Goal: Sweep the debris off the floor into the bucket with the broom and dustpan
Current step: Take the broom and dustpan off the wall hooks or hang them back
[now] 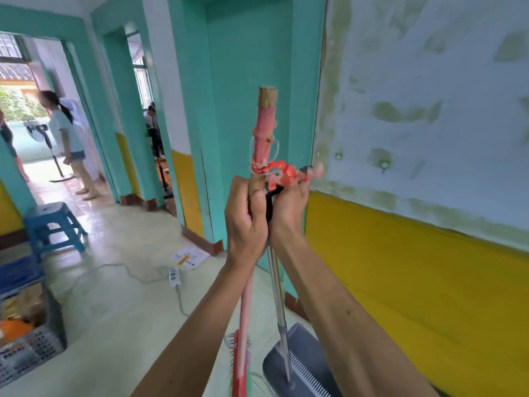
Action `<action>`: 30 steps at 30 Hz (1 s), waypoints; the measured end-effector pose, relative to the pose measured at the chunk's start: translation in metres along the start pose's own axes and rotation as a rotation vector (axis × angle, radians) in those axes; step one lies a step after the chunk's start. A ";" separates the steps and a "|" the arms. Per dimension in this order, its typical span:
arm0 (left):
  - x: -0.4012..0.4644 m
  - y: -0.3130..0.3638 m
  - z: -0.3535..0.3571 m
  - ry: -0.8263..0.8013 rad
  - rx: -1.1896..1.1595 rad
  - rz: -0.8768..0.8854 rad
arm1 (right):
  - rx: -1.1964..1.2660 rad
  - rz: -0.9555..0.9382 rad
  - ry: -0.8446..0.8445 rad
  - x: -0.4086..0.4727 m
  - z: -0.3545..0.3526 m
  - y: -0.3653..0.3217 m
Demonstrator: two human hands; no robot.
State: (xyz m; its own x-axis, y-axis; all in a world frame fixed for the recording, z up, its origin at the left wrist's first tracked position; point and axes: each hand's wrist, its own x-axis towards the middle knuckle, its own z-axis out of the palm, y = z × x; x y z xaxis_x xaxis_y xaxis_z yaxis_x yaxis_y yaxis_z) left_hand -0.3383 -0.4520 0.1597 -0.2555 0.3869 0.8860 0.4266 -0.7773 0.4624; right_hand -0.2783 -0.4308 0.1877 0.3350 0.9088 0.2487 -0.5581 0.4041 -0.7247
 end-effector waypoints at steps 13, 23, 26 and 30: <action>0.035 -0.076 0.042 -0.513 -0.290 -0.907 | 0.039 0.013 0.330 0.065 0.006 0.034; 0.041 -0.123 0.060 -0.469 -0.345 -0.761 | 0.039 -0.071 0.405 0.097 0.018 0.061; 0.043 -0.131 0.077 -0.403 -0.372 -0.723 | 0.022 -0.043 0.443 0.105 0.022 0.058; 0.047 -0.139 0.104 -0.453 -0.419 -0.706 | 0.127 -0.020 0.387 0.124 0.009 0.043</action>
State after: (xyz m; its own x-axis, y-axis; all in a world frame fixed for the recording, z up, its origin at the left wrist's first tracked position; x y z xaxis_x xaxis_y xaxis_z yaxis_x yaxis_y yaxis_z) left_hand -0.3193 -0.2736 0.1406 0.0642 0.9253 0.3738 -0.0686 -0.3696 0.9266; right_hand -0.2675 -0.2997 0.1935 0.5947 0.8038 -0.0158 -0.6293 0.4532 -0.6313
